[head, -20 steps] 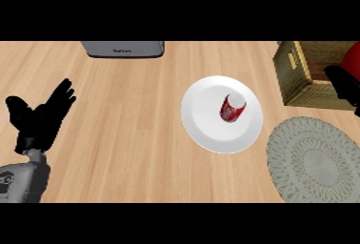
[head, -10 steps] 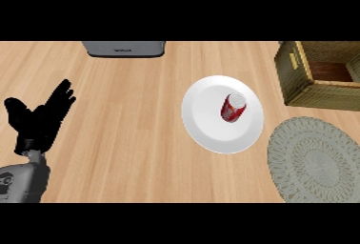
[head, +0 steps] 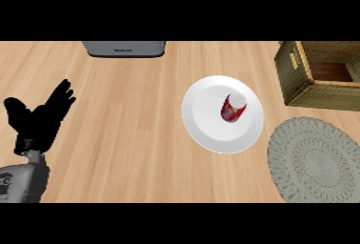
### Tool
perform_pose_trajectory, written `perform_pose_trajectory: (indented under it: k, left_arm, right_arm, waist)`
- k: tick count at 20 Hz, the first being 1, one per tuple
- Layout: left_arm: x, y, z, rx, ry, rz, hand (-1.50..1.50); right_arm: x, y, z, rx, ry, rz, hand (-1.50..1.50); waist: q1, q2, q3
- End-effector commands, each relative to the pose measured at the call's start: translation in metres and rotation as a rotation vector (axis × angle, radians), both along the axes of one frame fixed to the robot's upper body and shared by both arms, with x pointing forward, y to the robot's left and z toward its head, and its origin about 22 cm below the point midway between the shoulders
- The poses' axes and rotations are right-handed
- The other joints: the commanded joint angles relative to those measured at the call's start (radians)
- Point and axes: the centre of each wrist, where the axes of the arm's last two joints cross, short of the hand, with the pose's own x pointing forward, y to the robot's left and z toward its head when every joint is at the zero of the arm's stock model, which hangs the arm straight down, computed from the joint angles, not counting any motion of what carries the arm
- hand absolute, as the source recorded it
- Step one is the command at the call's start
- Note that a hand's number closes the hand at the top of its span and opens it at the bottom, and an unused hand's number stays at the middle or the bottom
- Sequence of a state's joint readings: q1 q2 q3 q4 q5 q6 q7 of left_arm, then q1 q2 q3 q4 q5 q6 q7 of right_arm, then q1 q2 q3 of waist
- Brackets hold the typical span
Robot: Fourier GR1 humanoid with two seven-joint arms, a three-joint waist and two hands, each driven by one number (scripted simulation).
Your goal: Pick the tomato from the placemat and place it in the basket
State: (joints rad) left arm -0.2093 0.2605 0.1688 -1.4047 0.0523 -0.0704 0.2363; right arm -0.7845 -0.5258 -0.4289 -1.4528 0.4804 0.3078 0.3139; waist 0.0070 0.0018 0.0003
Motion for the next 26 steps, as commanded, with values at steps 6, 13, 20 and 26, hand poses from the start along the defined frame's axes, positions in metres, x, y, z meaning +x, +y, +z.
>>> perform_pose_trajectory:
  k: [6, 13, 20, 26]
  left_arm:
    - [-0.007, -0.015, 0.005, -0.005, 0.000, -0.011, 0.00]
    - [-0.008, -0.004, -0.013, 0.000, -0.004, -0.001, 0.00]
    - [-0.002, -0.004, -0.004, -0.003, 0.002, -0.016, 0.00]
    - [-0.008, -0.004, -0.009, -0.003, -0.003, 0.000, 0.00]
  right_arm:
    - [0.037, -0.040, -0.032, 0.080, 0.019, -0.188, -1.50]
    - [0.047, -0.047, -0.030, 0.100, -0.041, -0.068, -1.50]
    - [0.044, -0.069, -0.011, 0.438, -0.147, -0.197, -1.50]
    - [-0.018, -0.170, -0.008, 0.592, -0.194, -0.243, -1.50]
  waist:
    - [0.013, 0.002, 0.000]
    - [0.005, 0.000, 0.000]
    - [0.003, 0.000, 0.000]
    - [-0.006, 0.001, 0.001]
